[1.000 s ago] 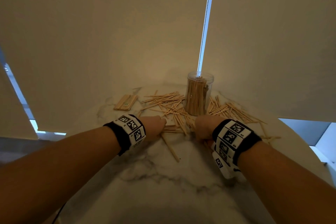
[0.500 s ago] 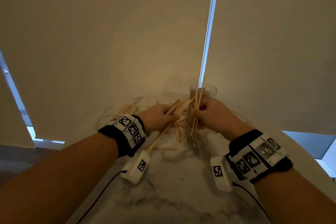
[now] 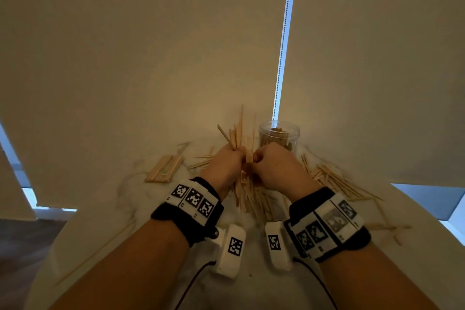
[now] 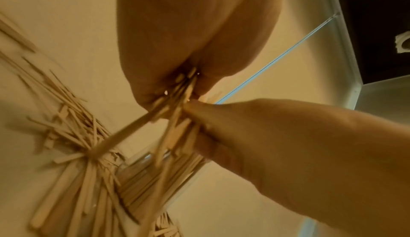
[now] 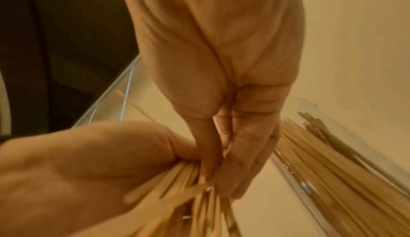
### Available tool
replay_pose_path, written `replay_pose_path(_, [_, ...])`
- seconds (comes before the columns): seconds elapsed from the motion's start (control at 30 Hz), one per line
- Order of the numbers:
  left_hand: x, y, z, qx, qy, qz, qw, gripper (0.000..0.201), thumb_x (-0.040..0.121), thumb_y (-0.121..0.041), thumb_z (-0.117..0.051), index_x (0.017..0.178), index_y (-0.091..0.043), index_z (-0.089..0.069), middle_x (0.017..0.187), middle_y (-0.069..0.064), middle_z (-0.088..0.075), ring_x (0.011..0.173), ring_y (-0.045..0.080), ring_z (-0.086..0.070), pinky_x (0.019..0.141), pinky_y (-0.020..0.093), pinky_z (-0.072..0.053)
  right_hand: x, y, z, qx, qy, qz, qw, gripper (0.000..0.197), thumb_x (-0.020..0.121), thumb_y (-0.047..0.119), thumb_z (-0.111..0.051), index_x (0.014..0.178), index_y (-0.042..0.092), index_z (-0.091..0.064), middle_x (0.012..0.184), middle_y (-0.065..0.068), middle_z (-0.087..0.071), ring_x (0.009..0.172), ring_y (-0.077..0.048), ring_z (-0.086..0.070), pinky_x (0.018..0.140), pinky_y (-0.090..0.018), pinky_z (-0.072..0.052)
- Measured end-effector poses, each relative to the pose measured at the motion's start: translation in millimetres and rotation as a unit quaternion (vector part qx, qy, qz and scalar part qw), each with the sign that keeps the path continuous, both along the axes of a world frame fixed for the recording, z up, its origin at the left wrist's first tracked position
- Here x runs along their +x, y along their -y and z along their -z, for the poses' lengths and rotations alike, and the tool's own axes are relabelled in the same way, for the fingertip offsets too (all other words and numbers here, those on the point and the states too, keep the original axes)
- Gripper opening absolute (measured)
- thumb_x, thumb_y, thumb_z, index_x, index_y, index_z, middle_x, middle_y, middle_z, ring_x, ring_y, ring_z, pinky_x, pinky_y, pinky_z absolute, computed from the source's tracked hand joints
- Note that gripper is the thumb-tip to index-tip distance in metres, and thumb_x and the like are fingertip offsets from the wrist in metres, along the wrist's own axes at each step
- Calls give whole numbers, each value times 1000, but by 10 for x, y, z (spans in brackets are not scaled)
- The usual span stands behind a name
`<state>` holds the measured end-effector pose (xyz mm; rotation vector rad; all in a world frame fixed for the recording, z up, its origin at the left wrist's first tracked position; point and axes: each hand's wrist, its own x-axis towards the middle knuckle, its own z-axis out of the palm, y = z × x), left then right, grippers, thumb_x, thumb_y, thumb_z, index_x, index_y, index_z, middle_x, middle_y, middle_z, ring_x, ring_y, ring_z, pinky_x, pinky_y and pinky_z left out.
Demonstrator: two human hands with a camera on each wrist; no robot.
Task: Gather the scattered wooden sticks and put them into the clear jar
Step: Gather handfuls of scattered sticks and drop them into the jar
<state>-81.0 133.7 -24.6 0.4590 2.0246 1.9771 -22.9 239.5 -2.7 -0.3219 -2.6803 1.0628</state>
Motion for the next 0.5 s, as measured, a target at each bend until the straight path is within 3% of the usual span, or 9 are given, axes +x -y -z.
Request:
replay_pose_path(0.07, [-12,-41,48,-15,-20,-13,1000,34,99,-22,-41,93,1,-65,90,20,-66,79,33,-62,85,62,-54,-18,11,19,18,-6,3,1000,23,87,16,-70,64,13,-67,63,-4,-70,50,-10,-66,45,-18,-47])
replay_pose_path(0.1, [-18,-53,78,-16,-19,-11,1000,38,99,-29,-42,98,-1,-67,92,20,-68,81,35,-65,83,62,-55,-31,3,33,25,-4,4,1000,22,87,15,-70,65,13,-68,62,-3,-70,48,-9,-65,43,-16,-45])
replay_pose_path(0.17, [-40,-77,141,14,-8,18,1000,44,103,-36,-41,106,-3,-69,96,20,-71,80,33,-67,72,50,-60,-45,-14,48,31,-7,7,999,15,86,15,-69,72,13,-71,64,-4,-71,52,-10,-68,48,-19,-51])
replay_pose_path(0.23, [-50,-97,183,52,0,44,998,41,107,-32,-39,113,-1,-65,96,17,-70,76,26,-66,62,38,-57,-63,-34,64,43,-14,1,999,12,88,14,-65,81,12,-74,68,-5,-73,59,-14,-70,56,-24,-56])
replay_pose_path(0.33, [-102,-104,259,49,-13,28,998,38,105,-35,-44,116,-2,-58,101,23,-68,79,30,-67,64,43,-59,-55,-22,81,67,4,-33,997,17,93,16,-61,85,13,-75,76,-4,-74,65,-13,-72,64,-24,-59])
replay_pose_path(0.43, [-170,-78,317,40,-20,-12,999,34,105,-34,-44,117,-4,-54,103,21,-68,83,32,-70,64,49,-61,-24,-21,26,60,-4,-33,998,11,88,22,-68,85,14,-73,75,0,-74,68,-12,-73,72,-29,-61])
replay_pose_path(0.5, [-183,-54,314,55,-4,-15,998,26,106,-26,-42,117,-5,-52,97,17,-67,68,26,-68,53,39,-57,14,-18,-53,72,-55,-16,996,22,82,31,-75,99,21,-66,82,5,-70,73,-11,-69,71,-28,-57])
